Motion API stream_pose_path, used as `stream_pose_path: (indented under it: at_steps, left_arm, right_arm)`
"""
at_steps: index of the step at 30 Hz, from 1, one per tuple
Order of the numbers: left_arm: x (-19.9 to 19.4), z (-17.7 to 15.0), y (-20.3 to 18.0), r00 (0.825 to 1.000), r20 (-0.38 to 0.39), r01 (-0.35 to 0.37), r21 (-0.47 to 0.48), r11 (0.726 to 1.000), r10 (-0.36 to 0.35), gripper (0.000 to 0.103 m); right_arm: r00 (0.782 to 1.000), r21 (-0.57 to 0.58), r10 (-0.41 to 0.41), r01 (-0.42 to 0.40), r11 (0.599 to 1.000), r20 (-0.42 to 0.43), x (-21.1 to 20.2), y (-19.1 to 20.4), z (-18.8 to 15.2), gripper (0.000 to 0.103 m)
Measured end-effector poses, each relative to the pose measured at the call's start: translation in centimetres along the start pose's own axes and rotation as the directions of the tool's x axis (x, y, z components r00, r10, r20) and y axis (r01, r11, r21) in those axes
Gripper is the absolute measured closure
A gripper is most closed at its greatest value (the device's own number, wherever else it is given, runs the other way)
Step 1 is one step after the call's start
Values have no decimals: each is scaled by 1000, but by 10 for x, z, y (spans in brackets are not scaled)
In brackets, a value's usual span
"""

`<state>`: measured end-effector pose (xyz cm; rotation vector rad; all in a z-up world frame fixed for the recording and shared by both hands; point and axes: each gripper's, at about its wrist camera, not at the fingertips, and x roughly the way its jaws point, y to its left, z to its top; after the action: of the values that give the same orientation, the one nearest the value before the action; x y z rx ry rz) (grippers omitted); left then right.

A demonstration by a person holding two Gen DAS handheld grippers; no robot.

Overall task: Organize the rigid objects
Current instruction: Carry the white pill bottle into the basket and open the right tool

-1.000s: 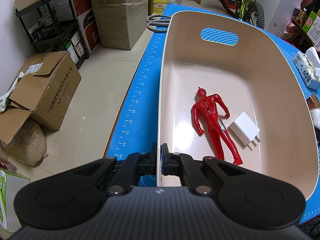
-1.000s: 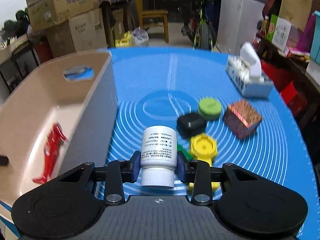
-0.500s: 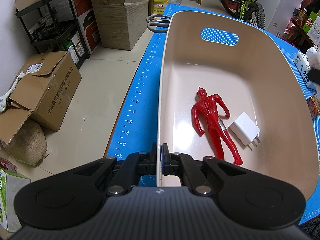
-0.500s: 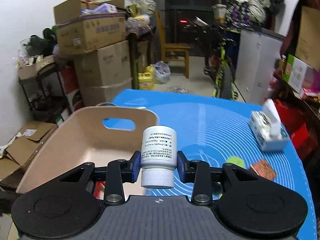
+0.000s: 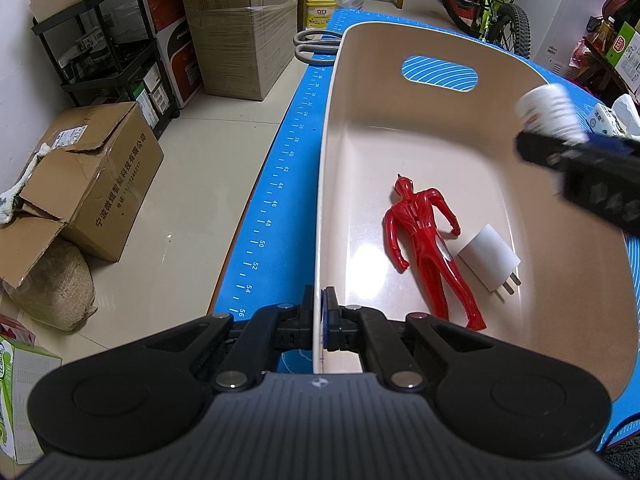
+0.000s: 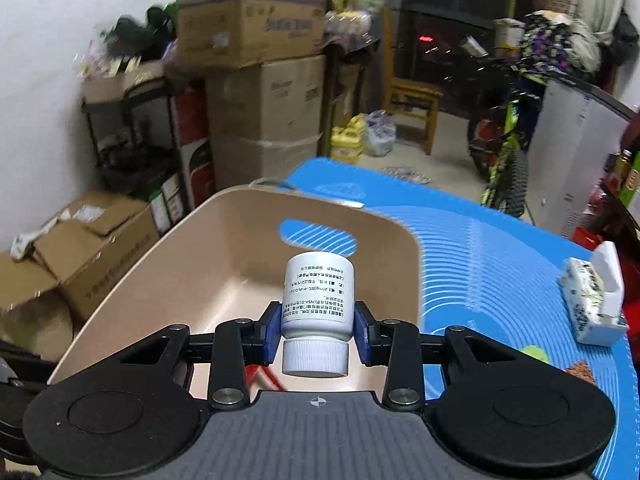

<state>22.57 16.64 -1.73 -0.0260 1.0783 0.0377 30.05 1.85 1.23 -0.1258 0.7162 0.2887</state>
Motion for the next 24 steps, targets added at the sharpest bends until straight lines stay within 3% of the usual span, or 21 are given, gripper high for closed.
stream_pose_path:
  at_steps: [8, 16, 20, 24]
  left_arm:
    - [0, 0, 0, 1000, 0, 0, -1, 1000, 0, 98]
    - [-1, 1, 0, 1000, 0, -2, 1, 1000, 2, 98]
    - [-1, 1, 1, 1000, 0, -2, 0, 1000, 2, 98]
    - [-1, 1, 0, 1000, -1, 0, -1, 1000, 0, 98]
  right_arm:
    - [992, -61, 14, -22, 998, -124, 30, 28, -7, 59]
    - [963, -99, 3, -30, 995, -268, 51, 33, -12, 59]
    - [952, -112, -1, -35, 993, -307, 56, 37, -13, 59]
    - [959, -86, 20, -46, 995, -283, 49, 31, -12, 51]
